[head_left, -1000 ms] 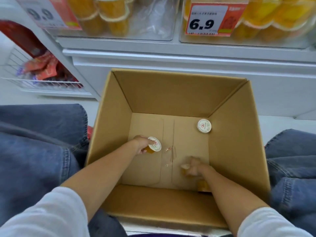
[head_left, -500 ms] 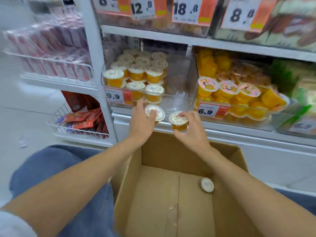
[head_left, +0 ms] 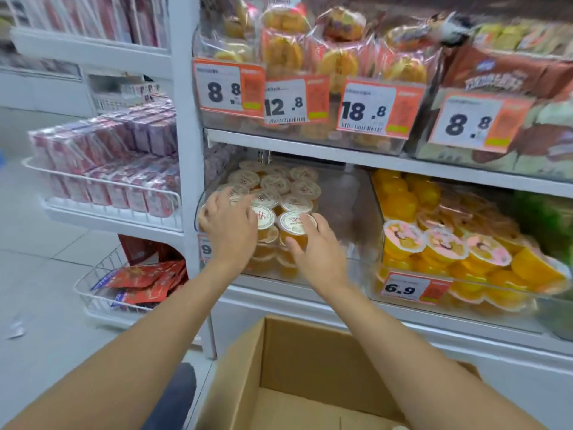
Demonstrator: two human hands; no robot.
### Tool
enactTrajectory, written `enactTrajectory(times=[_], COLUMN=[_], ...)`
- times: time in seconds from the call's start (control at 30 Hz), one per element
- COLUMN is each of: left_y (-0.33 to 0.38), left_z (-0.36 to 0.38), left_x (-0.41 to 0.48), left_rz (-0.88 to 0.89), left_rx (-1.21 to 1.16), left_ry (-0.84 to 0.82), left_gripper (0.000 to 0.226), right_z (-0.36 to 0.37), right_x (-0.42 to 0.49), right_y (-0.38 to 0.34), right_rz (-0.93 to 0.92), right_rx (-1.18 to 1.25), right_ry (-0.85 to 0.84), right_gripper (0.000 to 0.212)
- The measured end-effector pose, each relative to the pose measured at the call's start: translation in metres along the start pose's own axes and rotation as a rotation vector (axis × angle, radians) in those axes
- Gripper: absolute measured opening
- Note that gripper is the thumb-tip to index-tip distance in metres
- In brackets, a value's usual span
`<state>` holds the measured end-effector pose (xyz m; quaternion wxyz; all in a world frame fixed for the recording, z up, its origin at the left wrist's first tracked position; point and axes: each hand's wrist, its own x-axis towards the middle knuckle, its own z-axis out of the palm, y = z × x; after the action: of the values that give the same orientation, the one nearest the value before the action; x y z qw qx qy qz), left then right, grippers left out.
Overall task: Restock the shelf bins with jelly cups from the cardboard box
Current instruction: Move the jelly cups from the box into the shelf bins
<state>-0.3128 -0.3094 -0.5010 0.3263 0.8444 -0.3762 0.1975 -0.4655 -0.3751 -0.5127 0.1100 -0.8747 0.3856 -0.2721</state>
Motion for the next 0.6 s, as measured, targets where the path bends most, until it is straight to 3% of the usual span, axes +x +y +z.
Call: enactTrajectory(times=[0.13,0.23,0.3,0.43,0.5,0.6], left_y=[0.0,-0.001,0.001,0.025,0.038,0.041], left_z=[0.002,0.004,-0.001,-0.014,-0.014,0.009], left_x=[-0.003,-0.011,-0.02,-0.052,-0.077,-0.123], left_rz=[0.08,0.131,0.164,0.412,0.445,0.306], left_rx=[0.074,0.143,0.115,-0.05,-0.172,-0.322], left_ry=[-0.1,-0.144,-0.09,0.146,0.032,-0.385], left_gripper=[0.049,0.062,0.055,0.018,0.008,0.01], right_z=[-0.002,-0.004,-0.007,-0.016,-0.017,-0.009], right_x=[0.006,0.003,-0.008,-0.045,-0.069,-0.113], right_y=[-0.006,-0.006,-0.006,0.007,0.026,0.072], right_rz=[-0.002,-0.002,-0.013,-0.133,-0.116,0.018], right_rx=[-0.092,-0.059,0.044,0.135,0.144,0.119], right_ry=[-0.113,-0.108,-0.007,0.319,0.261,0.022], right_gripper=[0.072,0.073,0.065,0.031,0.021,0.015])
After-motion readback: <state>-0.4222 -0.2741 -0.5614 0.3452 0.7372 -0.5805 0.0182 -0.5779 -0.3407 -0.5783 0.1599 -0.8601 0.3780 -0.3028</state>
